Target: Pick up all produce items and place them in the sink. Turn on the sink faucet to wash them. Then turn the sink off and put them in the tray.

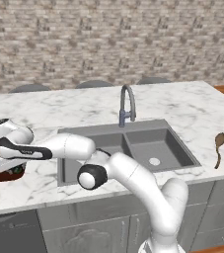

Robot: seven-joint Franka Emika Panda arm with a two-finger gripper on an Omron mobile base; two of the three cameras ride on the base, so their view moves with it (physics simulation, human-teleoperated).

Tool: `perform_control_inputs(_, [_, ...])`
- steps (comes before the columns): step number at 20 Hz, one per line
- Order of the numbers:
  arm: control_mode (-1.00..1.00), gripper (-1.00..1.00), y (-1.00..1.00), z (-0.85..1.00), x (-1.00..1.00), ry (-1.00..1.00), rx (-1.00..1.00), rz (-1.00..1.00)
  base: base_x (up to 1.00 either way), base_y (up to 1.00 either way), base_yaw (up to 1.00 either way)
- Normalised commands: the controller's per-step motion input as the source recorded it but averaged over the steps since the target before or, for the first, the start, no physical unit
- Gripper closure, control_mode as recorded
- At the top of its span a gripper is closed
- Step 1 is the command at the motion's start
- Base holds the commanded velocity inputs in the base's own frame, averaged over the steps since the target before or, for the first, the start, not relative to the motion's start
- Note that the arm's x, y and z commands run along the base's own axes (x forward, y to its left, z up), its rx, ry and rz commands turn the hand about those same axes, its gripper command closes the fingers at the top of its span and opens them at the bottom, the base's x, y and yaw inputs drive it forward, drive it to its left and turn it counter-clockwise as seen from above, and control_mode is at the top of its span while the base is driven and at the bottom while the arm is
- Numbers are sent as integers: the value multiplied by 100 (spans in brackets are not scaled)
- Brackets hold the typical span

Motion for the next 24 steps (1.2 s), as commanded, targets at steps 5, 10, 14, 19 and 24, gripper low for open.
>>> perform_control_inputs(5, [-100,100,22,-2,13,0,0,0,0,0,0])
perform_control_inputs(10, [-100,-100,26,-2,16,1,0,0,0,0,0])
perform_control_inputs(14, [-100,-100,10,0,3,0,0,0,0,0,0])
perform_control_inputs(19, [-100,-100,1,26,0,0,-2,0,0,0,0])
perform_control_inputs(24, [-100,-100,0,54,-1,0,-7,0,0,0,0])
